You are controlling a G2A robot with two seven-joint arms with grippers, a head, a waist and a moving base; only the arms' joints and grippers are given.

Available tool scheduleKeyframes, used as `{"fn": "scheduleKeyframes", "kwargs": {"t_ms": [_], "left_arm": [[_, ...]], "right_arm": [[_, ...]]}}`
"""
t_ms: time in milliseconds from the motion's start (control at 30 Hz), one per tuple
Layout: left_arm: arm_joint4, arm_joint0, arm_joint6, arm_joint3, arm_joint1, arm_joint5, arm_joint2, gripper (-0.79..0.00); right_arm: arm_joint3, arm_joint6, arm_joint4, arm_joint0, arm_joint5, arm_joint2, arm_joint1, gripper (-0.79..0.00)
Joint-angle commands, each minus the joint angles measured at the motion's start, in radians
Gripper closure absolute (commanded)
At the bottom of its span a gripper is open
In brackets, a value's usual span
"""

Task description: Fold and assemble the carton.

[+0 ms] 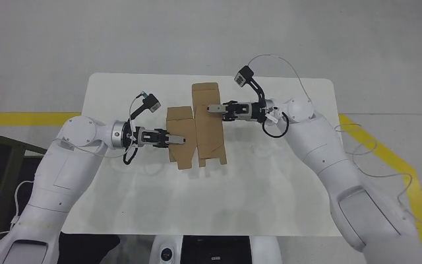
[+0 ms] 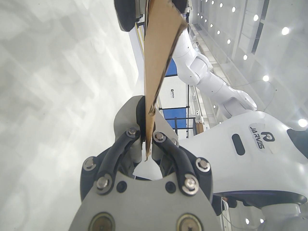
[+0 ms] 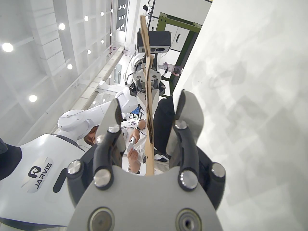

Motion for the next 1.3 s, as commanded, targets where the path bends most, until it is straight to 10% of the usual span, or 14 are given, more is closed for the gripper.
{"fn": "scheduleKeyframes", "kwargs": {"t_ms": [0,167,267,1267], "left_arm": [[0.002,0.0,0.003,0.0,0.0,-0.002,-0.001,0.0],[0.003,0.003,0.029,0.007,-0.001,0.005,-0.003,-0.08],[-0.012,0.001,0.061,0.014,-0.002,-0.006,-0.013,-0.785],[0.009,0.051,0.573,-0.027,-0.036,0.171,-0.015,-0.785]], "right_arm": [[0.0,0.005,0.01,-0.001,0.005,-0.002,-0.001,0.0],[0.014,0.029,0.053,-0.004,0.029,-0.004,-0.008,0.0],[0.022,0.036,0.07,-0.003,0.036,-0.003,-0.013,0.0],[0.083,-0.308,-0.009,-0.018,0.075,0.092,-0.031,0.0]]}}
